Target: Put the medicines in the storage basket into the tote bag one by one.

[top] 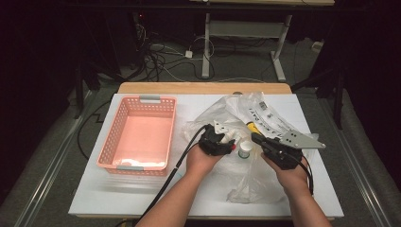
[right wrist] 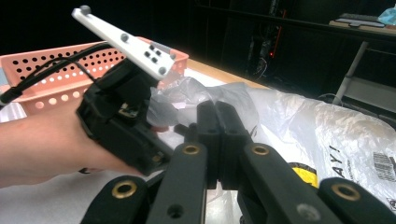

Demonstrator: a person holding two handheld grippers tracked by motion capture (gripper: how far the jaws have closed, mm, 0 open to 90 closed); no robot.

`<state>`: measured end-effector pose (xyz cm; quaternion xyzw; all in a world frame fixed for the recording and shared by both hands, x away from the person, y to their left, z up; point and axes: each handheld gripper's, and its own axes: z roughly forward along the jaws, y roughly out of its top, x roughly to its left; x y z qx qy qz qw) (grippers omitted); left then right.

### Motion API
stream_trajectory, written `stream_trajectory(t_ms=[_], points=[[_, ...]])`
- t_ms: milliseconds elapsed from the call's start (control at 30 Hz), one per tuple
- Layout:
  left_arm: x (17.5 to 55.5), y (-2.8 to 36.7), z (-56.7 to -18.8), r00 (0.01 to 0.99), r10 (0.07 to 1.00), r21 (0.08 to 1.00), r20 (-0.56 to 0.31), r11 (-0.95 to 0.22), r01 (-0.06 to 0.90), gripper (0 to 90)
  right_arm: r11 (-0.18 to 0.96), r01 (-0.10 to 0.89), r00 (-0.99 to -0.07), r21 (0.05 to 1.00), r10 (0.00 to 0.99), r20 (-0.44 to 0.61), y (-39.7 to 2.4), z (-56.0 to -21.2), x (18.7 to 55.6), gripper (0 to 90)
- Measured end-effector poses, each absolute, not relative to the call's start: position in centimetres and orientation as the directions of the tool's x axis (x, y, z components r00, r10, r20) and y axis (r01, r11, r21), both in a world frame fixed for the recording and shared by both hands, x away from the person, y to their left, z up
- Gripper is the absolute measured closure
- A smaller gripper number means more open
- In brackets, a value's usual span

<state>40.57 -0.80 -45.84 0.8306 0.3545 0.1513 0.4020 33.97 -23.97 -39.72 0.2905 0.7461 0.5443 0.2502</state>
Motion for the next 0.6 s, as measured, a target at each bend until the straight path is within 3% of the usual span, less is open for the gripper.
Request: stream_trajectory(t_ms=[333,600], points=[[35.7,2.5,-46.1,0.732,0.679,0.782,-0.056,-0.427,0.455,36.5,0.242,0.162,-0.705,0.957,0.706,-0.059,-23.8,-39.7,33.9,90.0],[33.6,4.3,-47.6,0.72,0.689,0.72,-0.086,-0.457,0.522,20.4,0.245,0.162,-0.706,0.956,0.706,-0.061,-23.7,-39.7,33.8,90.0]])
